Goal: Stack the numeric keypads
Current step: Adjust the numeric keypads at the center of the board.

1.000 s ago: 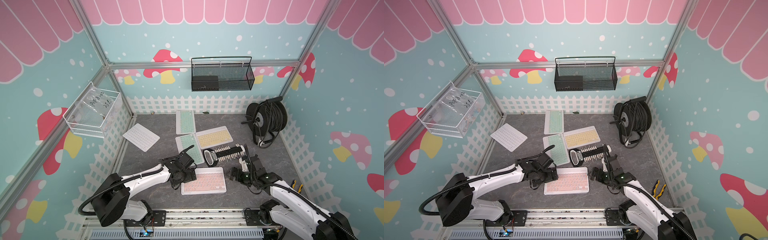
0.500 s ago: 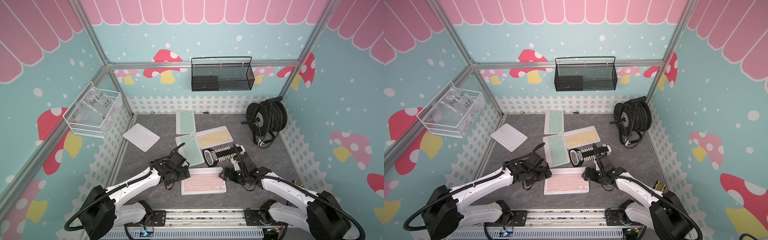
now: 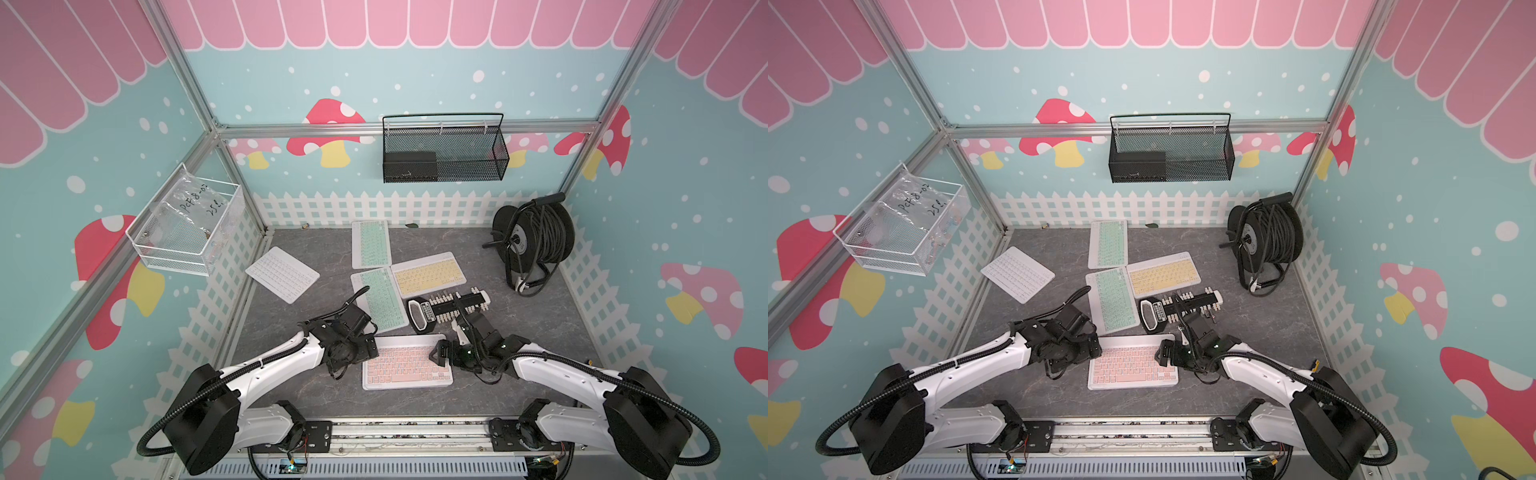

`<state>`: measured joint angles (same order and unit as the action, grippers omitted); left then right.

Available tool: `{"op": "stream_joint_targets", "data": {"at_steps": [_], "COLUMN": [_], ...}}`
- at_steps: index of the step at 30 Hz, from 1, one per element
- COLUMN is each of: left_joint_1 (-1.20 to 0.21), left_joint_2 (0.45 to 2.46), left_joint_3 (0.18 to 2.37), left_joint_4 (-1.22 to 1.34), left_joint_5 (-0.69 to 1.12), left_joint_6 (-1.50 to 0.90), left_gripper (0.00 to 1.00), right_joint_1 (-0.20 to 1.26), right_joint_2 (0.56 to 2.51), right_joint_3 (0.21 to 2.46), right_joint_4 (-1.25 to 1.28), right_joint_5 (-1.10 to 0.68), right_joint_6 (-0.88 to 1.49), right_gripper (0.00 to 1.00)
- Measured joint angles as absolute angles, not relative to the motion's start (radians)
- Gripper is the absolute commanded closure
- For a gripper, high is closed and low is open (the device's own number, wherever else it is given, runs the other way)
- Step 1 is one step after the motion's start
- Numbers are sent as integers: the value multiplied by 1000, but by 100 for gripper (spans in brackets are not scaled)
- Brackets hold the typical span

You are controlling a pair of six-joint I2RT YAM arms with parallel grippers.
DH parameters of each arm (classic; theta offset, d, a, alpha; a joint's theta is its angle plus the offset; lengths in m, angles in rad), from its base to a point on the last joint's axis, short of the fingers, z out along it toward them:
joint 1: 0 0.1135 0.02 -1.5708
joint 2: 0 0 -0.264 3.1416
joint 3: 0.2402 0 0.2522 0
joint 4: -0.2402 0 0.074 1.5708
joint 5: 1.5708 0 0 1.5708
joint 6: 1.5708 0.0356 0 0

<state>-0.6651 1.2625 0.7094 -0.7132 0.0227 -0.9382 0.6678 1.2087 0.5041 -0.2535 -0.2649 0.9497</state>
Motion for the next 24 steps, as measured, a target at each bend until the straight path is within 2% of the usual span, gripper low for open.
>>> {"op": "stream_joint_targets", "data": {"at_steps": [24], "left_joint_1": [-650], "left_joint_2": [1225], "left_joint_3": [684], "left_joint_4": [-714], "left_joint_5": [41], "left_joint_6": [-941], "left_gripper": [0], "right_joint_1": [749], "right_joint_2": [1235], "right_joint_3": [543], "right_joint_4": [-255], "right_joint_5": [-239], "right_joint_6": [982], "right_gripper": [0]}}
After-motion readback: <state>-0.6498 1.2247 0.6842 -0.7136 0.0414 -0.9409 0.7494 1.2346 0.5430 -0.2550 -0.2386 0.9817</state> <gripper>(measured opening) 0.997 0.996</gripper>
